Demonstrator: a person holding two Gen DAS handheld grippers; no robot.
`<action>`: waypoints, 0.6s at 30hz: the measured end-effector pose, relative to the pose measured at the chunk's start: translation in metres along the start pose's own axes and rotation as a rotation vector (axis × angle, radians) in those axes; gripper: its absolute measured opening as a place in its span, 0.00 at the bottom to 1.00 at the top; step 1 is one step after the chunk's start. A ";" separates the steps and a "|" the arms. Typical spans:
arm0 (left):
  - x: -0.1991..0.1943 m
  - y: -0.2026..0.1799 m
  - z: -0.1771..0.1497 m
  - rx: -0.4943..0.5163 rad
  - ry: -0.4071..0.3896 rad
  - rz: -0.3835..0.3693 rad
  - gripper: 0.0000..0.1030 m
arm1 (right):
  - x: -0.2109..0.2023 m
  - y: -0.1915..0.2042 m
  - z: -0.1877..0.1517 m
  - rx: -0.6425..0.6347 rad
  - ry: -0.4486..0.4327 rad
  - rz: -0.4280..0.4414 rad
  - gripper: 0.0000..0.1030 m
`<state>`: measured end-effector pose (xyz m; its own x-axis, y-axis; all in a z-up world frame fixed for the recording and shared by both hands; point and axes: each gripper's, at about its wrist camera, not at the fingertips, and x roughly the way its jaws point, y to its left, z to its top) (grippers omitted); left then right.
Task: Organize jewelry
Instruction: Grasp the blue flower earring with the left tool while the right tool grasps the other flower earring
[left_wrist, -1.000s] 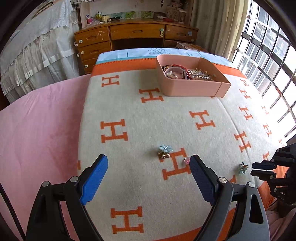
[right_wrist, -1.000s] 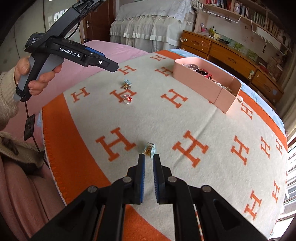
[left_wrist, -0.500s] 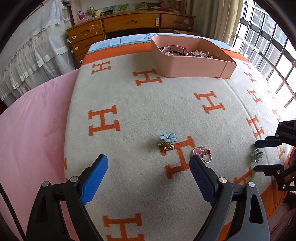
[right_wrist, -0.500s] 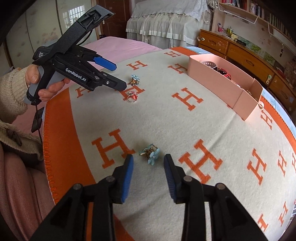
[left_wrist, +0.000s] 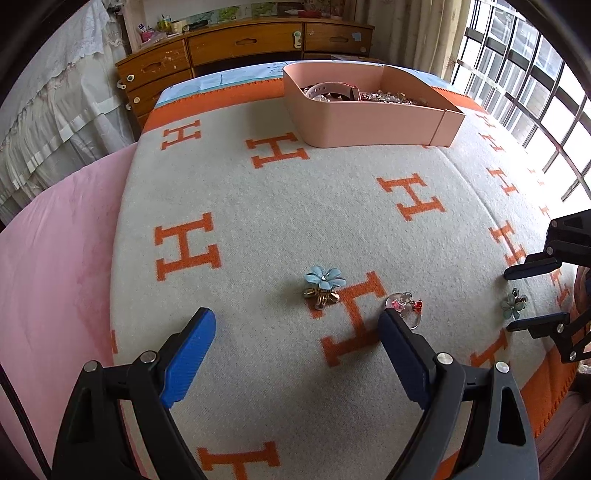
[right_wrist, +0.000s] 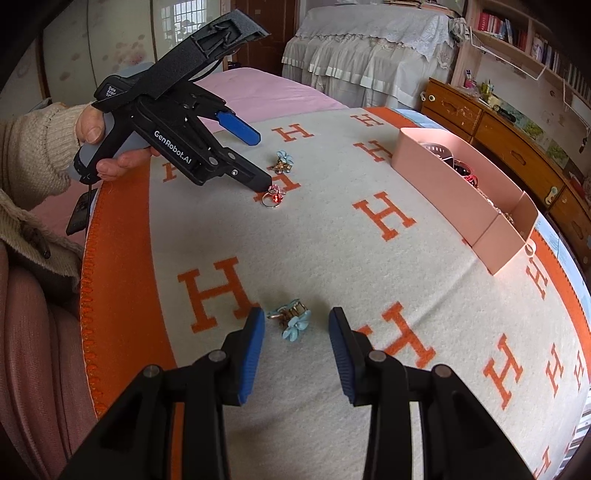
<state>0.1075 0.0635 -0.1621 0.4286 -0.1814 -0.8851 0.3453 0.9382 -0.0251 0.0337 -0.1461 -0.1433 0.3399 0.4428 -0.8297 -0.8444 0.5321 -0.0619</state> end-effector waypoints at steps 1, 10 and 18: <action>0.001 0.000 0.001 0.000 0.000 -0.003 0.85 | 0.000 0.000 0.000 -0.009 -0.001 0.004 0.35; 0.001 0.004 0.007 -0.016 -0.020 0.000 0.67 | 0.002 0.007 0.005 -0.035 -0.005 0.002 0.23; -0.002 -0.002 0.009 -0.024 -0.048 -0.013 0.18 | 0.000 -0.002 0.003 0.061 -0.017 -0.052 0.23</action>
<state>0.1141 0.0594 -0.1562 0.4639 -0.2070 -0.8614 0.3313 0.9423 -0.0480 0.0366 -0.1453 -0.1419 0.3903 0.4252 -0.8166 -0.7985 0.5979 -0.0703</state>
